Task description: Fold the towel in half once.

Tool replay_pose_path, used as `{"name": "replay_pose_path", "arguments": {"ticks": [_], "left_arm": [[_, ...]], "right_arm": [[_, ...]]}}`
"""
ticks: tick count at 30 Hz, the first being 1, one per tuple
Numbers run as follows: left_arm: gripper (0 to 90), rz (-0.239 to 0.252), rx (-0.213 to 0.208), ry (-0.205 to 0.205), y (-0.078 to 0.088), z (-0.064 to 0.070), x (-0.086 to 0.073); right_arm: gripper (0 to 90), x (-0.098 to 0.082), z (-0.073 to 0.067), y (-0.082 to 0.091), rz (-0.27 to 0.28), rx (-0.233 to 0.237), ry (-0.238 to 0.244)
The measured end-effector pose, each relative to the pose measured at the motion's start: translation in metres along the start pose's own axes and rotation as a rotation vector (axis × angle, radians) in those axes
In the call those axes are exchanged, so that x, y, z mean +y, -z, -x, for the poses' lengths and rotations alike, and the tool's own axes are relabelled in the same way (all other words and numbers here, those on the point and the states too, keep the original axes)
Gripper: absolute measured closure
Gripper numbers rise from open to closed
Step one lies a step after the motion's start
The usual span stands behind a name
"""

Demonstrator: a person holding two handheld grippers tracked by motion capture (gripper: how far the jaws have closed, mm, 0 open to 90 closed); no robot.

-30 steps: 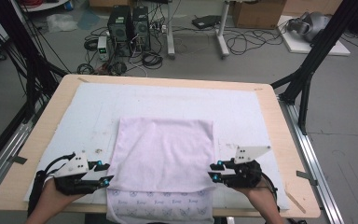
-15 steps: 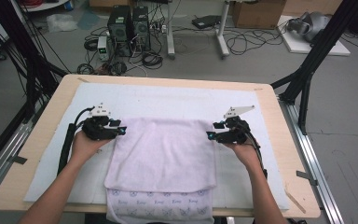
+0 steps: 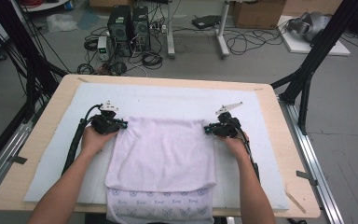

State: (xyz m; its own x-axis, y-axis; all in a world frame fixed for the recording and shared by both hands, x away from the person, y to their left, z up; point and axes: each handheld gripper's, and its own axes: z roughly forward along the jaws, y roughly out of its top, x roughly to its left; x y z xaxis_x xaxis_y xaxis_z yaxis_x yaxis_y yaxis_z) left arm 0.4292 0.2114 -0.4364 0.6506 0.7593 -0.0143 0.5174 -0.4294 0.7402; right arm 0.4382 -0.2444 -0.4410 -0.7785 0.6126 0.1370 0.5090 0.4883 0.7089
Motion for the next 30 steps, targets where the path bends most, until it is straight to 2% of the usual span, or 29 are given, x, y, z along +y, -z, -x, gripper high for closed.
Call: {"name": "replay_pose_path", "arguments": {"ticks": [1, 2, 4, 7, 11, 12, 13, 14, 15, 17, 18, 21, 23, 25, 27, 30], "left_arm": [[86.1, 0.009, 0.012, 0.01, 0.002, -0.002, 0.004], [86.2, 0.012, 0.015, 0.018, 0.004, -0.004, 0.008], [86.2, 0.039, 0.059, -0.011, 0.013, -0.006, 0.025], [86.2, 0.113, 0.11, -0.017, 0.034, -0.013, 0.06], [85.9, 0.22, 0.16, -0.057, 0.069, -0.02, 0.112], [84.3, 0.227, 0.178, -0.068, 0.073, -0.022, 0.12], [79.7, 0.23, 0.213, -0.063, 0.074, -0.023, 0.124], [67.2, 0.212, 0.23, -0.048, 0.073, -0.026, 0.124], [61.2, 0.196, 0.214, -0.033, 0.071, -0.03, 0.121], [58.2, 0.157, 0.2, -0.029, 0.065, -0.033, 0.108], [57.0, 0.153, 0.187, -0.018, 0.061, -0.034, 0.099], [54.9, 0.115, 0.143, -0.003, 0.05, -0.033, 0.073], [53.8, 0.095, 0.119, -0.006, 0.043, -0.028, 0.056], [53.3, 0.086, 0.085, -0.019, 0.039, -0.022, 0.043], [53.0, 0.081, 0.059, -0.039, 0.037, -0.014, 0.031], [53.1, 0.086, 0.013, -0.06, 0.039, -0.001, 0.017]], "right_arm": [[86.3, 0.005, 0.001, 0.001, -0.017, -0.001, -0.007], [86.5, 0.011, 0.002, 0.004, -0.02, -0.021, 0.003], [86.7, 0.027, 0.003, 0.016, 0.015, -0.052, 0.015], [86.9, 0.06, 0.005, 0.039, 0.078, -0.118, 0.041], [86.7, 0.105, 0.004, 0.073, 0.143, -0.185, 0.093], [86.0, 0.113, 0.005, 0.079, 0.155, -0.204, 0.098], [82.5, 0.118, 0.007, 0.082, 0.158, -0.216, 0.093], [72.0, 0.119, 0.01, 0.083, 0.169, -0.236, 0.085], [67.3, 0.117, 0.013, 0.082, 0.179, -0.24, 0.068], [59.7, 0.106, 0.018, 0.074, 0.153, -0.206, 0.019], [57.4, 0.099, 0.019, 0.068, 0.122, -0.2, 0.007], [51.6, 0.075, 0.017, 0.053, 0.099, -0.169, -0.007], [47.6, 0.066, 0.015, 0.043, 0.023, -0.121, -0.038], [49.7, 0.056, 0.004, 0.039, 0.018, -0.146, 0.025], [49.7, 0.045, -0.004, 0.035, 0.014, -0.114, 0.022], [51.2, 0.027, -0.016, 0.034, 0.024, -0.091, 0.044]]}}
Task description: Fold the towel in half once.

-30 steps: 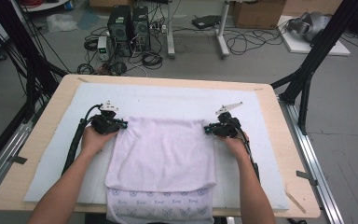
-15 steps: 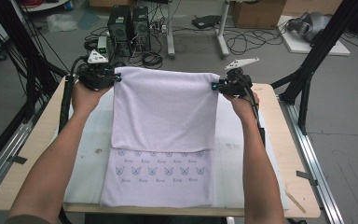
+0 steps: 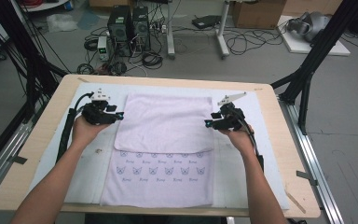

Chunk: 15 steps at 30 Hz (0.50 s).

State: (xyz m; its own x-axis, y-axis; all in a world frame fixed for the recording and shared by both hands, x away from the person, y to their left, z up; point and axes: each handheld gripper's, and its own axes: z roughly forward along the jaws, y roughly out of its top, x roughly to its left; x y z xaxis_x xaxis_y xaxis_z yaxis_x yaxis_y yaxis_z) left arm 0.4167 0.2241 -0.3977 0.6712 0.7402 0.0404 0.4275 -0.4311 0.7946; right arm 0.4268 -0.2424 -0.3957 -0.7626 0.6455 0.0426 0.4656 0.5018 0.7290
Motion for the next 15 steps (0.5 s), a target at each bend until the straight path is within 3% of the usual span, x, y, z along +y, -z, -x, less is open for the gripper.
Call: {"name": "replay_pose_path", "arguments": {"ticks": [1, 6, 8, 11, 15], "left_arm": [[53.0, -0.005, -0.013, -0.012, 0.002, 0.005, -0.004], [52.9, 0.026, -0.048, -0.037, 0.016, 0.025, -0.026], [52.9, 0.04, -0.055, -0.032, 0.023, 0.031, -0.034], [52.9, 0.06, -0.064, -0.024, 0.032, 0.037, -0.045], [52.8, 0.068, -0.082, -0.025, 0.041, 0.046, -0.057]], "right_arm": [[51.3, -0.006, -0.005, 0.001, 0.012, 0.011, -0.011], [53.8, -0.033, -0.033, 0.011, 0.019, 0.053, 0.035], [53.7, -0.041, -0.042, 0.017, -0.001, 0.077, 0.039], [56.1, -0.055, -0.057, 0.031, 0.035, 0.08, 0.082], [58.0, -0.075, -0.071, 0.046, 0.046, 0.121, 0.081]]}}
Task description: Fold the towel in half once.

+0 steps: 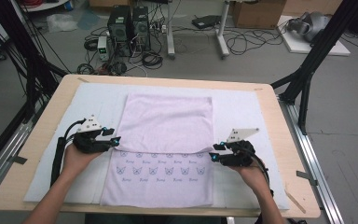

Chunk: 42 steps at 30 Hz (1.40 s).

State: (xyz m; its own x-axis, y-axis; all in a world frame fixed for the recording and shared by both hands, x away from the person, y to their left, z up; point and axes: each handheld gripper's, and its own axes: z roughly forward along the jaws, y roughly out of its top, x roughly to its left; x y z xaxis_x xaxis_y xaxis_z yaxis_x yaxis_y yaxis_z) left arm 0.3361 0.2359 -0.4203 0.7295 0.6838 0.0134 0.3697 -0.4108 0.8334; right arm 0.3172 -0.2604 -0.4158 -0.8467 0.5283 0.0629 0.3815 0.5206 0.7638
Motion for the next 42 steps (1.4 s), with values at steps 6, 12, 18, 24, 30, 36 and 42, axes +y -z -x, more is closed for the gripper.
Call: {"name": "replay_pose_path", "arguments": {"ticks": [6, 12, 18, 24, 30, 36, 42], "left_arm": [[51.6, -0.015, -0.003, -0.027, 0.006, 0.014, -0.012], [50.8, -0.015, -0.005, -0.035, 0.007, 0.02, -0.015], [51.0, -0.017, -0.008, -0.044, 0.006, 0.021, -0.016], [51.0, -0.005, -0.015, -0.05, 0.006, 0.023, -0.016], [50.7, -0.005, -0.012, -0.049, 0.009, 0.022, -0.018], [50.2, 0.003, -0.015, -0.054, 0.011, 0.025, -0.017], [50.1, 0.0, -0.023, -0.063, 0.008, 0.028, -0.016]], "right_arm": [[57.6, -0.023, -0.03, -0.003, -0.034, 0.096, 0.044], [82.2, -0.031, -0.035, -0.008, -0.064, 0.081, 0.059], [90.0, -0.014, -0.035, -0.01, -0.098, 0.098, 0.096], [89.4, 0.0, -0.036, -0.037, -0.123, 0.114, 0.13], [76.6, -0.003, -0.04, -0.02, -0.05, 0.139, 0.12], [59.0, -0.029, -0.054, 0.001, -0.057, 0.172, 0.127], [80.8, -0.041, -0.062, 0.001, -0.075, 0.133, 0.152]]}}
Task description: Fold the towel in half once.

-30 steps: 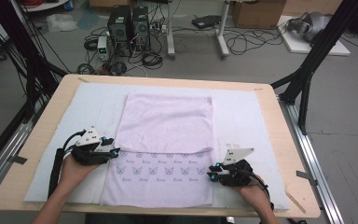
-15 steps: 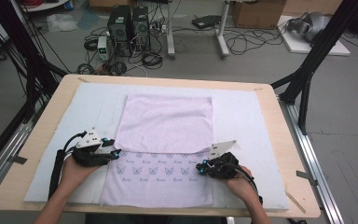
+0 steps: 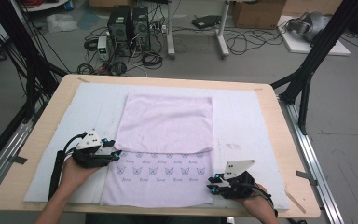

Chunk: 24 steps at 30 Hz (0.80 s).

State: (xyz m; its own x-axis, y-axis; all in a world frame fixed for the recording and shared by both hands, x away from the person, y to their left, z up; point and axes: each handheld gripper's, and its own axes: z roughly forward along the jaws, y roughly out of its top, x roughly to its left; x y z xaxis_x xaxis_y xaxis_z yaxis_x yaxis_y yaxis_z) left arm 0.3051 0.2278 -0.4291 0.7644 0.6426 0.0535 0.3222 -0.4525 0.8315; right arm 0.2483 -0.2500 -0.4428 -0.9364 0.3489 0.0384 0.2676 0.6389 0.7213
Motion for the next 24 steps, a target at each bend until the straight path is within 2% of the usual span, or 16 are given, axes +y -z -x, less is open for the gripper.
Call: {"name": "replay_pose_path", "arguments": {"ticks": [1, 4, 9, 11, 15, 17, 18, 20, 24], "left_arm": [[50.1, -0.001, -0.002, -0.002, 0.0, 0.0, 0.0], [50.1, 0.002, 0.0, 0.0, 0.001, 0.0, -0.001], [50.1, 0.002, 0.003, 0.003, 0.002, -0.002, -0.001], [50.1, 0.005, 0.001, 0.001, 0.002, -0.001, -0.001], [50.1, 0.005, -0.001, -0.008, 0.003, -0.001, 0.0], [50.0, 0.008, 0.0, -0.004, 0.003, -0.001, -0.001], [50.0, 0.005, -0.001, -0.005, 0.003, -0.002, -0.001], [49.9, 0.004, -0.001, -0.006, 0.003, -0.002, -0.001], [49.7, 0.006, -0.002, -0.004, 0.002, 0.0, -0.001]], "right_arm": [[87.7, 0.001, 0.001, -0.001, -0.008, 0.017, -0.005], [89.0, 0.009, 0.004, -0.001, -0.046, 0.038, -0.001], [89.1, 0.032, 0.005, 0.001, -0.037, 0.043, 0.035], [89.0, 0.042, 0.006, -0.007, -0.058, 0.062, 0.052], [88.7, 0.052, 0.005, -0.037, -0.126, 0.095, 0.078], [87.8, 0.051, 0.008, -0.038, -0.105, 0.106, 0.057], [84.5, 0.05, 0.008, -0.036, -0.096, 0.105, 0.05], [80.1, 0.047, 0.007, -0.031, -0.072, 0.091, 0.049], [78.6, 0.037, 0.005, -0.014, -0.015, 0.067, 0.02]]}}
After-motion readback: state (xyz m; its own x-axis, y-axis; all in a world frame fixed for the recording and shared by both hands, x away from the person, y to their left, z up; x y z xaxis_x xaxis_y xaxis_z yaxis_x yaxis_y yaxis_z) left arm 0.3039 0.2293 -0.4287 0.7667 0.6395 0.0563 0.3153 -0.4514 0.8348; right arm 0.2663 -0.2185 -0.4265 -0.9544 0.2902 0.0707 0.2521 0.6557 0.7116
